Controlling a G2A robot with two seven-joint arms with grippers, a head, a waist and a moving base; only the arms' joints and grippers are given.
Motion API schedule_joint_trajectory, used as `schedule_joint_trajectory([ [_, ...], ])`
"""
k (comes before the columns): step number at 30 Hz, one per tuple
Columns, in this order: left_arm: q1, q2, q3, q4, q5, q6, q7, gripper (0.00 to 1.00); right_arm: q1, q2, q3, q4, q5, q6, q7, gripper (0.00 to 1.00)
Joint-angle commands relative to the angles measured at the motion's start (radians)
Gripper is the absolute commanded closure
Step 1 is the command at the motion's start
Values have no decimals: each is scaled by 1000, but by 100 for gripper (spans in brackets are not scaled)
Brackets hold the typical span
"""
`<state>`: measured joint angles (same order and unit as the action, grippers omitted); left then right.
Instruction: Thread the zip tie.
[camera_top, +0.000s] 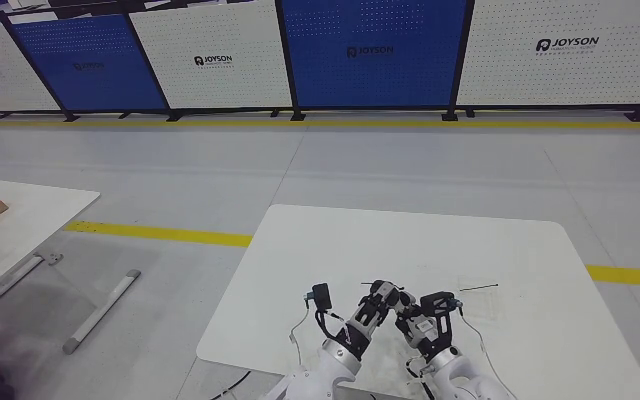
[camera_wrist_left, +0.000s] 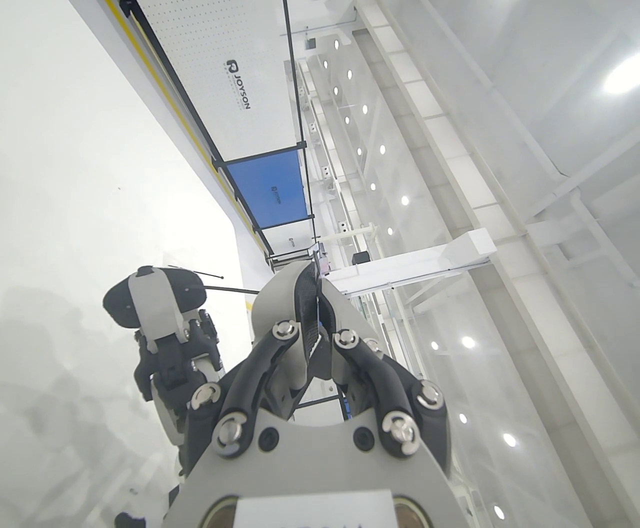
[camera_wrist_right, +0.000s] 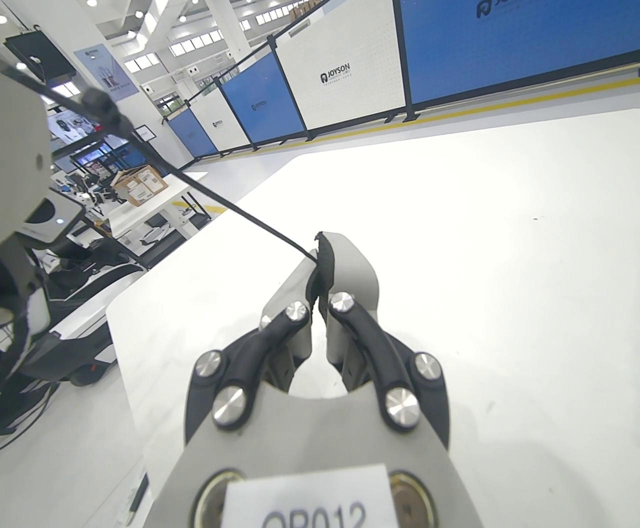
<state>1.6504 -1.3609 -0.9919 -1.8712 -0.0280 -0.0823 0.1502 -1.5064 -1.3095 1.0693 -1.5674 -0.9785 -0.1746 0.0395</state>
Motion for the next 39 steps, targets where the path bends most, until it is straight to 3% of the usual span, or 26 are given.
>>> schedule_joint_trajectory([
  [1, 1, 1, 0, -1, 3, 0, 0, 100, 1, 0, -1, 0, 1, 0, 1, 100],
  [3, -2, 1, -1, 3, 3, 4, 2, 100, 0, -1, -1, -5, 12, -5, 0, 100],
  [4, -4, 0, -1, 6, 2, 7, 3, 100, -1, -1, 1, -7, 19, -8, -2, 11],
  [5, -6, 0, -2, 9, -1, 9, 6, 100, -3, -1, 3, -11, 27, -12, -6, 0],
  [8, -17, -2, -8, 19, -22, 21, 27, 100, -14, 2, 19, -26, 48, -20, -20, 0],
  [11, -37, -6, -28, 35, -72, 36, 55, 100, -39, 5, 56, -57, 68, 6, -64, 0],
  [15, -56, -7, -53, 51, -94, 49, 71, 100, -99, 15, 127, -120, 109, -22, -119, 0],
  [19, -48, -5, -79, 51, -110, 66, 78, 100, -176, 26, 209, -194, 171, -62, -182, 0],
  [24, -30, -2, -115, 69, -145, 84, 79, 100, -231, 31, 263, -242, 228, -83, -226, 0],
  [36, -32, -2, -115, 70, -144, 85, 73, 100, -231, 31, 263, -242, 228, -83, -226, 0],
  [39, -35, -4, -112, 75, -95, 64, 136, 100, -224, 25, 292, -241, 387, -66, -241, 0],
])
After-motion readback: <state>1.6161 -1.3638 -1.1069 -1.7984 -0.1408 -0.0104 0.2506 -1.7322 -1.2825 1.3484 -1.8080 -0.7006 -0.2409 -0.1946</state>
